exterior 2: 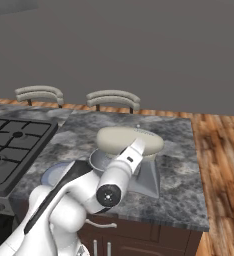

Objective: Add butter and sugar cubes to the stand mixer bowl and then turn on the stand mixer to begin making frosting.

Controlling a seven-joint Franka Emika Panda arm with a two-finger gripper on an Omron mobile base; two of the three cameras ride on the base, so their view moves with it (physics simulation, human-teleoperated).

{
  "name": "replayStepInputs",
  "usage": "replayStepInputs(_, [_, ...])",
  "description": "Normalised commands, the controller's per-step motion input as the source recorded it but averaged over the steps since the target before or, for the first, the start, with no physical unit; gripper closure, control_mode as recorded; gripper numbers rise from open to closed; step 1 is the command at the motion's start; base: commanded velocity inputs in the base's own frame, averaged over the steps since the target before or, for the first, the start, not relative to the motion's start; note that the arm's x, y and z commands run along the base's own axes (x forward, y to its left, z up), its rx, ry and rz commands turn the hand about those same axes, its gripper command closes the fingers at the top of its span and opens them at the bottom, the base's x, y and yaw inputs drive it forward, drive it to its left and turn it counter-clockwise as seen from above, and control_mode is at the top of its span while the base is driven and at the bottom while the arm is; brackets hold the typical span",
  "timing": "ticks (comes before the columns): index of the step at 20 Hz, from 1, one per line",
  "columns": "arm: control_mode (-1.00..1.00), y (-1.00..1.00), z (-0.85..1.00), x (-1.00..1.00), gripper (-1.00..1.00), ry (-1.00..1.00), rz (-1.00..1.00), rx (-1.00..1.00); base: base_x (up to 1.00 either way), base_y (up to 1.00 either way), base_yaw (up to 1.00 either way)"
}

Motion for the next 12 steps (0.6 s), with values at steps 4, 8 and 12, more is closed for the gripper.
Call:
replayStepInputs(4, [-1.00, -0.12, -0.01, 0.11, -1.00, -0.03, 0.00, 0.02, 0.00, 0.00, 0.00])
replayStepInputs(8, [-1.00, -0.14, -0.05, 0.09, -1.00, -0.02, 0.00, 0.03, 0.00, 0.00, 0.00])
replayStepInputs(12, [-1.00, -0.08, -0.10, 0.09, -1.00, -0.01, 0.00, 0.02, 0.00, 0.00, 0.00])
